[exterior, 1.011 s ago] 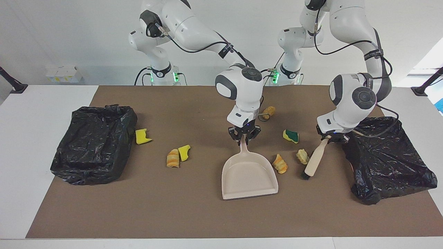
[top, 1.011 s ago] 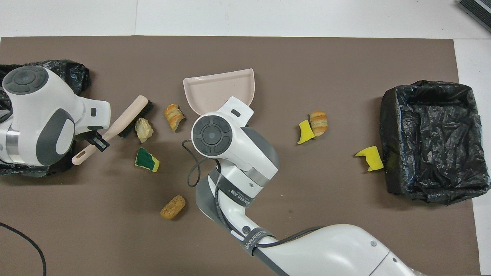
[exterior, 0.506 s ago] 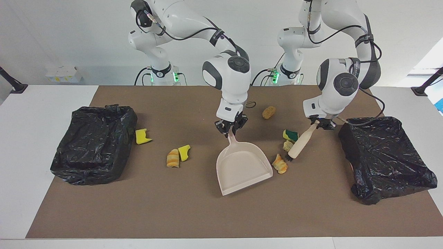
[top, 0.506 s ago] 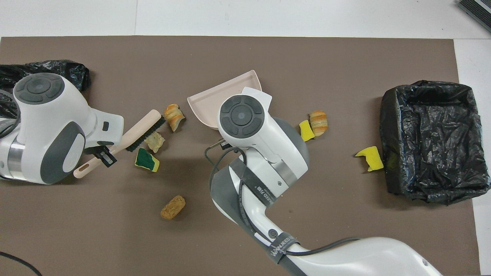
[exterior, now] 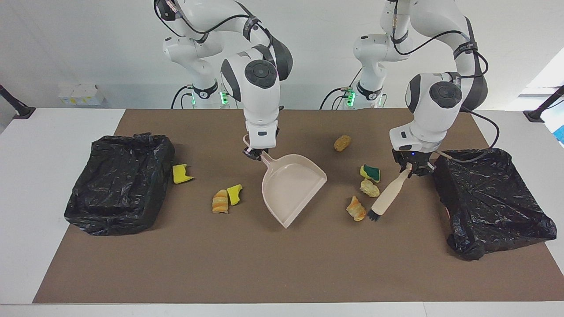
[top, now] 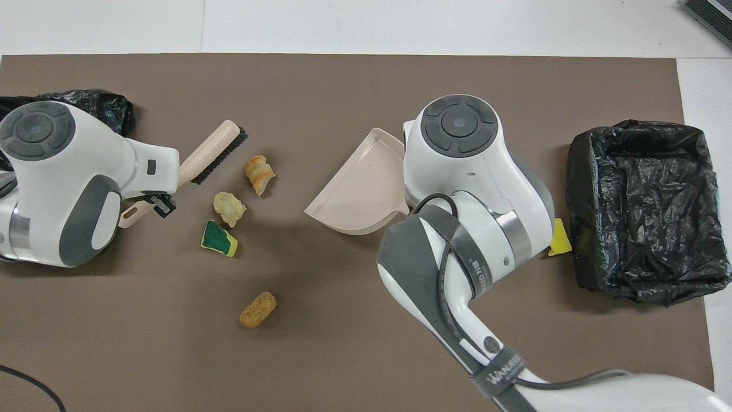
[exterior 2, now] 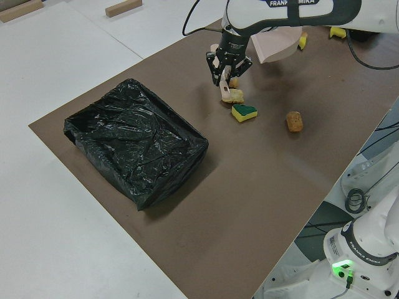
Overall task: Sweep and dump trash in bin
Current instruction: 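Sweep bread toward the dustpan while the right gripper sets the dustpan down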
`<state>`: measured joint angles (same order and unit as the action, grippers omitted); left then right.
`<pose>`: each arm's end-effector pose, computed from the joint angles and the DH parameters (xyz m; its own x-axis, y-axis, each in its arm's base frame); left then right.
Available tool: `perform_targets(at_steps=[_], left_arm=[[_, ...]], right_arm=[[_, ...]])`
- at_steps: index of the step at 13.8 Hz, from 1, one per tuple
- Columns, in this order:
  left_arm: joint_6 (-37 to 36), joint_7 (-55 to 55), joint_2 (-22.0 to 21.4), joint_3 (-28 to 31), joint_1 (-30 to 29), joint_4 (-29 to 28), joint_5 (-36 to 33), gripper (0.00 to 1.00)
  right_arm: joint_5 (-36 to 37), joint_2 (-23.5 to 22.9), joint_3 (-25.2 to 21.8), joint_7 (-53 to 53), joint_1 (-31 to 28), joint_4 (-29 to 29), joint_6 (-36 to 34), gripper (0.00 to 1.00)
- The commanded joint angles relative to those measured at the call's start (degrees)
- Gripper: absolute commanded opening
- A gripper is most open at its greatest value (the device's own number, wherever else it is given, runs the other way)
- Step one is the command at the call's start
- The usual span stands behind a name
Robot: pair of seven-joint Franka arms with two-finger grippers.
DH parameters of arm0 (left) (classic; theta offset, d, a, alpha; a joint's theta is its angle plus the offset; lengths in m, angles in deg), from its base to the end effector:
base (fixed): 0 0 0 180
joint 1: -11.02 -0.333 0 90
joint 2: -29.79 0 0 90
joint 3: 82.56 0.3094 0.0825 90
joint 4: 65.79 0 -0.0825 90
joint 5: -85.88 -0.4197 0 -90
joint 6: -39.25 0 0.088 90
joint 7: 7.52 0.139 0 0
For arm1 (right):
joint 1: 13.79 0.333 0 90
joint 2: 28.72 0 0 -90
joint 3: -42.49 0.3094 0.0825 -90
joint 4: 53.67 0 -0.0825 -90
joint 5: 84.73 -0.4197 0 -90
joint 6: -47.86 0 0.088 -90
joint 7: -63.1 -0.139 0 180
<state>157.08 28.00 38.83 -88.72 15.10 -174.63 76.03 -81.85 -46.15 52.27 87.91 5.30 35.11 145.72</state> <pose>0.6208 -0.0965 0.3646 0.6402 -0.7639 -0.0821 -0.7677 -0.6319 -0.1069 0.5890 0.3068 0.4177 0.5793 0.8052 -0.1267 0.8056 -0.5892 -0.0614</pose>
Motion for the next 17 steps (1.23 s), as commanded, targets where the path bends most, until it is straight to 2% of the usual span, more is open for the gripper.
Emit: perform_targets(at_steps=[1, 4, 6, 9, 14, 17], left_arm=[[2.7, 4.5, 5.3, 0.2, 0.4, 4.9, -5.0, 0.0], [4.8, 7.8, 6.8, 0.2, 0.7, 3.8, -5.3, 0.0], [4.7, 8.0, 6.1, 0.2, 1.4, 1.7, -5.3, 0.0], [3.8, 8.9, 2.8, 0.3, 1.4, -3.6, -5.3, 0.0], [-0.8, 8.1, 0.9, -0.1, 1.5, -6.2, -5.0, 0.0], [-4.0, 6.4, 0.5, 0.0, 4.5, -5.2, -4.8, 0.0]], right_arm=[[-0.7, 2.1, 0.3, 13.0, -1.9, 2.1, -1.3, 0.0], [-0.1, 2.7, 0.2, 21.4, -2.7, 5.6, 4.9, 0.0], [0.0, 4.4, 0.2, 28.8, -4.6, 10.7, 10.0, 0.0], [-0.1, 6.0, 0.2, 38.4, -7.0, 16.1, 16.6, 0.0], [0.0, 7.2, 0.2, 39.8, -6.5, 20.1, 20.7, 0.0], [0.0, 7.2, 0.2, 39.4, -6.2, 21.3, 22.9, 0.0]])
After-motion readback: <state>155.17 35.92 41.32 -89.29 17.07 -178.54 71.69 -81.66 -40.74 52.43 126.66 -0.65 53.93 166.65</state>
